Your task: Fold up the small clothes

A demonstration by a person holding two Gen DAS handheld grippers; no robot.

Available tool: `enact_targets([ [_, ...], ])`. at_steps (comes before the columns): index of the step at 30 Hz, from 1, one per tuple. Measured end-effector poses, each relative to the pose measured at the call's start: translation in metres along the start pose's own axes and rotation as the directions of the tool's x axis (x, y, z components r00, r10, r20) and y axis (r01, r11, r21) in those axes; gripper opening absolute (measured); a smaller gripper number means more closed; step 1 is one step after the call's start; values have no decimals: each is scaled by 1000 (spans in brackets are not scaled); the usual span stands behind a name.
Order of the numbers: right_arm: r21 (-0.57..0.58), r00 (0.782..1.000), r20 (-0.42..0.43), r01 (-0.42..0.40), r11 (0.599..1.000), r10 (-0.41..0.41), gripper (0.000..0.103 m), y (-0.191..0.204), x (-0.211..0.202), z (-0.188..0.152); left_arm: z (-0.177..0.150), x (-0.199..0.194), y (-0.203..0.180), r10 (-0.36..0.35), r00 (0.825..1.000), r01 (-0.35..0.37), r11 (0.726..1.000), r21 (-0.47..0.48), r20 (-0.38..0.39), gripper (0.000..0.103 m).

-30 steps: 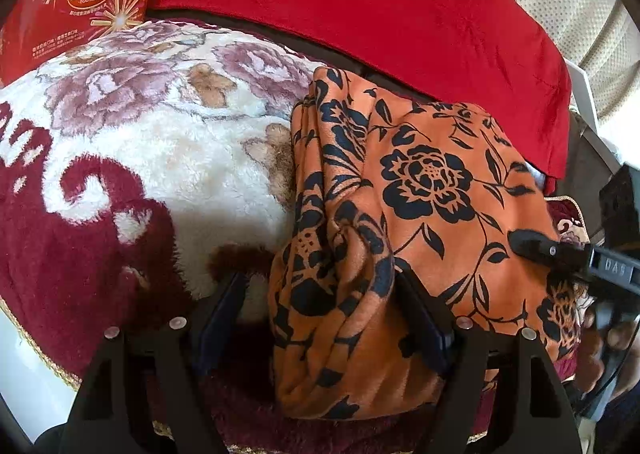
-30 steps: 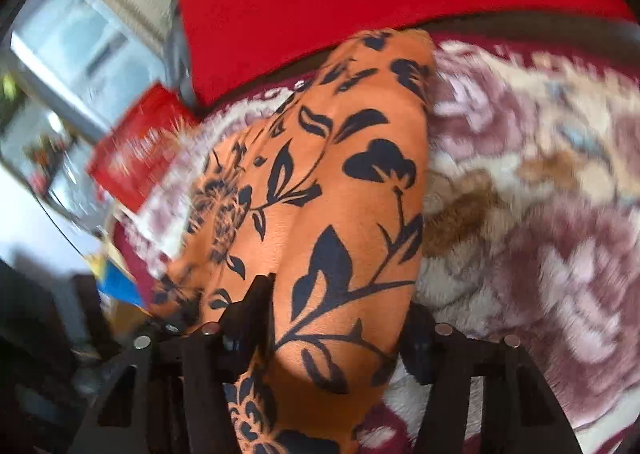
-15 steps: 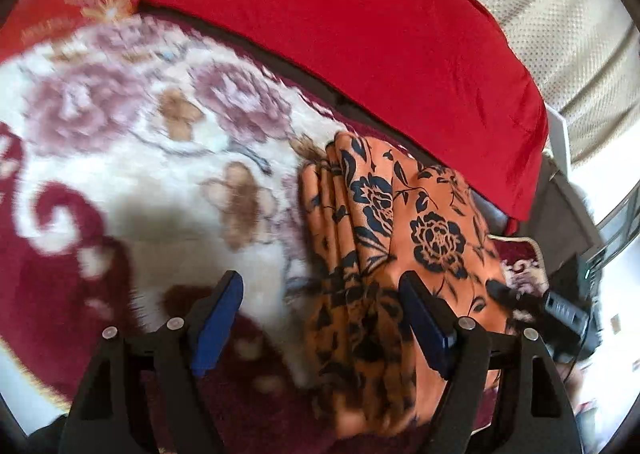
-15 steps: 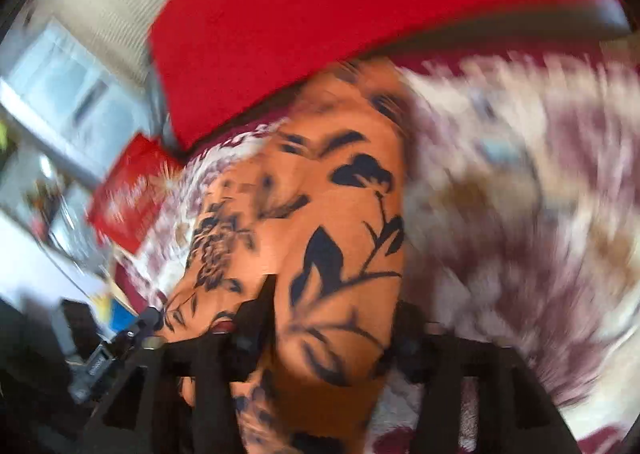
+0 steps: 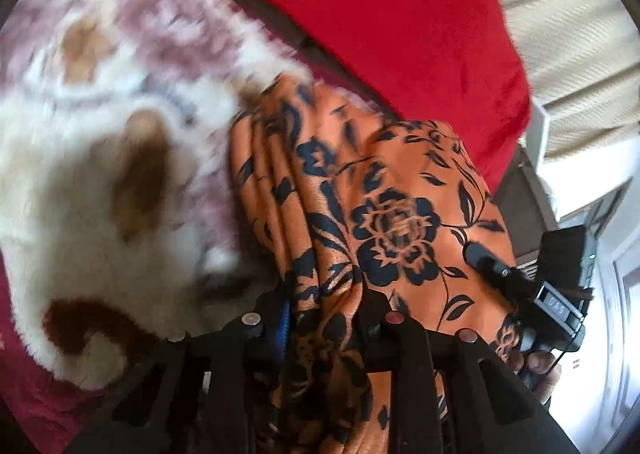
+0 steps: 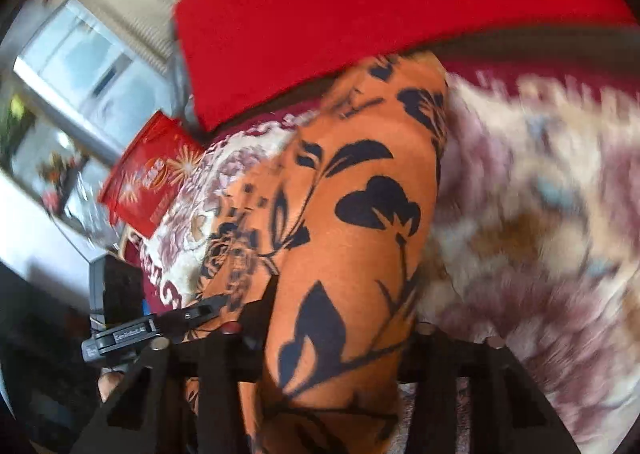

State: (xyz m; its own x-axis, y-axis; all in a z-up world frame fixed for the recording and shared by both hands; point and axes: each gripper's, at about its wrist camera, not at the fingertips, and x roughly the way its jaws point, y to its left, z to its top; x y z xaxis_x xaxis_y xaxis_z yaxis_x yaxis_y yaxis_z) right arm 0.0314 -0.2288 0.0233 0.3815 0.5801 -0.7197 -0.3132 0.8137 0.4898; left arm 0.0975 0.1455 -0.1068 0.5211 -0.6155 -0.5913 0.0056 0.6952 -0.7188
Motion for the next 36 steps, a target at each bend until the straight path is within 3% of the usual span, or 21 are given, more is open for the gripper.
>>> enact_targets([
  [4,-101,994,100,44,994,-34,40,22,-39,26,26,-10,-57,-34,995,21,991,134,96,25],
  [8,-51,973,230,38,998,-25,40,-6,-88,47,52,17,-104,-52,994,30,974,226,92,25],
  [11,54,965,262,11,998,-25,42,-46,-96,49,54,68,-117,52,998,-61,960,273,40,30],
  [13,147,974,224,3,989,-37,53,-83,-83,43,49,97,-104,147,989,-137,959,248,-22,33],
  [14,226,978,193,33,974,-78,55,-108,-74,34,44,108,-94,200,978,-183,954,237,-50,41],
  [15,270,979,165,75,960,-122,57,-124,-68,27,40,106,-88,187,982,-175,960,218,-36,63],
  [17,317,974,112,153,936,-197,60,-145,-63,7,36,90,-78,194,981,-193,967,167,11,74],
  [18,322,976,141,111,940,-163,67,-146,-66,-2,33,80,-77,188,982,-189,969,162,18,74],
  [20,296,970,165,126,947,-180,68,-138,-77,-14,27,64,-80,186,981,-192,966,175,51,74],
  [23,229,943,233,184,956,-237,69,-107,-98,-21,10,52,-89,202,976,-215,949,231,78,74],
  [26,167,932,311,142,976,-189,74,-74,-115,-26,5,70,-87,284,957,-290,921,260,58,74],
  [28,107,926,338,137,985,-166,88,-56,-118,-26,-1,68,-78,277,960,-279,934,224,40,75],
  [29,87,932,324,139,986,-160,88,-49,-113,-28,-3,68,-77,274,961,-277,937,213,44,75],
  [31,73,965,190,169,983,-180,88,-48,-81,-33,-7,65,-79,279,959,-284,934,216,53,75],
  [32,80,967,149,198,977,-208,88,-49,-71,-36,-7,62,-81,281,958,-286,933,220,56,75],
  [34,69,959,162,223,972,-232,88,-45,-71,-39,-10,55,-85,286,955,-295,925,239,73,75],
  [36,65,960,195,192,979,-202,88,-36,-80,-36,-11,52,-87,291,954,-300,922,246,73,75],
])
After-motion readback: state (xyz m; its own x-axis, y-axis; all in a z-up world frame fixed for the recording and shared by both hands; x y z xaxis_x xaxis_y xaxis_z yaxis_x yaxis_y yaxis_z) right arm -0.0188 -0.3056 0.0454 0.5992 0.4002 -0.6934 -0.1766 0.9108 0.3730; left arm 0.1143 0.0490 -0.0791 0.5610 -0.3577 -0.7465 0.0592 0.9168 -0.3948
